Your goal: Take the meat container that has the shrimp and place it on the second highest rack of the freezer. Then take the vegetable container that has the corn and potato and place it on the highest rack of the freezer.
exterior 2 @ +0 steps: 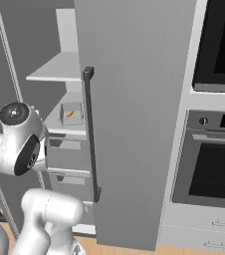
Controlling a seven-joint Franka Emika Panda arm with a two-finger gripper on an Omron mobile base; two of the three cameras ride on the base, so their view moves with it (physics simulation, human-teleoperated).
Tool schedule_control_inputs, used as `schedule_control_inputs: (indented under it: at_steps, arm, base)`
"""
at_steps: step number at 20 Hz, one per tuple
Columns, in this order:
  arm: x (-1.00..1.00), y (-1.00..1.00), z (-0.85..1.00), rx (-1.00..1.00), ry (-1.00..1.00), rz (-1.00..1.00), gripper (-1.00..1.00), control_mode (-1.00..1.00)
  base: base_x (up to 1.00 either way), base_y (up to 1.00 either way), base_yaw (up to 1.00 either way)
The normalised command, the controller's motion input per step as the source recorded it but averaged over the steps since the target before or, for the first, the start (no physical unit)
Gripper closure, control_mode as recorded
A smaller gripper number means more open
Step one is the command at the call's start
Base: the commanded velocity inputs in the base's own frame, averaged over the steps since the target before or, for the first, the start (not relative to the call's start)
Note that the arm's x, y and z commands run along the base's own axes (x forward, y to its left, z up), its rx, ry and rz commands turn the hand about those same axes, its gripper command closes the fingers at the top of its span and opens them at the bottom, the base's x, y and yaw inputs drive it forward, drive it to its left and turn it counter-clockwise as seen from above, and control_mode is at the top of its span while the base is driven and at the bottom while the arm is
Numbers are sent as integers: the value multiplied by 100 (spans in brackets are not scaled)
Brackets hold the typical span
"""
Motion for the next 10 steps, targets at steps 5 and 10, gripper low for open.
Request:
schedule_control_inputs:
  at_steps: [5,10]
  arm:
    - [0,0,0,0,0,0,-100,100]
    - [0,0,0,0,0,0,-100,100]
  base:
    - [17,-100,-16]
    - [55,-100,-10]
